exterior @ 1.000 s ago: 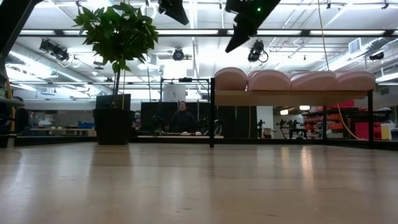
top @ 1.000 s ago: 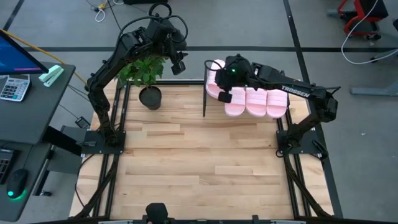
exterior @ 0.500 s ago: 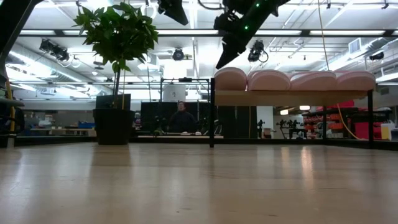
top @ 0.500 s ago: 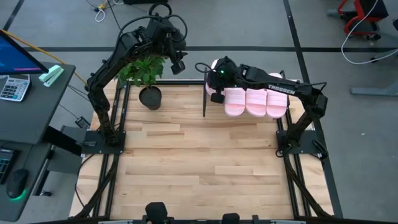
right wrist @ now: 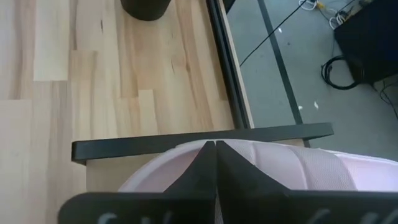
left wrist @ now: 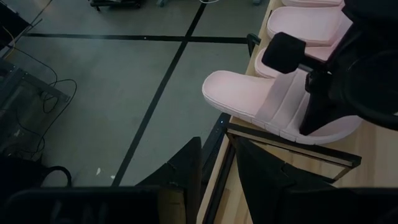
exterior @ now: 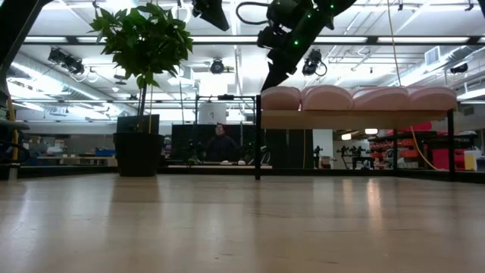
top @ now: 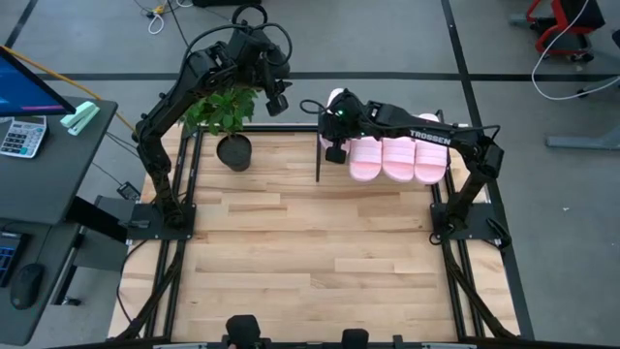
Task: Pick and place slides into the shelf
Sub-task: Adjust the pink slides on the shelf
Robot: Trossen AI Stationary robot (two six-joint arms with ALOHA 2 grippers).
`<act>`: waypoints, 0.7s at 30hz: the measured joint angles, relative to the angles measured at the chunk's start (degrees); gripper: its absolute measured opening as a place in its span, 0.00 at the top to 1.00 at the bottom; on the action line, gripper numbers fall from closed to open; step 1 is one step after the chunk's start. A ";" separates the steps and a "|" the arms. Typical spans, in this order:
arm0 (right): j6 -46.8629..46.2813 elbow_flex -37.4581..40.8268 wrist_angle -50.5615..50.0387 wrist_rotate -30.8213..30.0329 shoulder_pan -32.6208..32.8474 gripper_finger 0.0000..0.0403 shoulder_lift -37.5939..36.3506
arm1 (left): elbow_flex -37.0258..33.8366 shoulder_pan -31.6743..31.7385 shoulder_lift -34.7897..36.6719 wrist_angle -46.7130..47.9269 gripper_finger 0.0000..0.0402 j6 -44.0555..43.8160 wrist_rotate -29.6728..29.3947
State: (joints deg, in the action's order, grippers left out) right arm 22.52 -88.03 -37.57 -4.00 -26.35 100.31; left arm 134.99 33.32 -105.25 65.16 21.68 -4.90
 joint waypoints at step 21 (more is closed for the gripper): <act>-3.07 1.23 -6.79 1.42 -1.25 1.00 0.09 | -0.01 0.00 0.00 0.31 0.73 0.10 -0.01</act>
State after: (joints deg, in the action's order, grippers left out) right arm 19.46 -86.80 -44.36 -2.58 -27.59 100.40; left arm 134.98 33.32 -105.25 65.47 21.78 -4.91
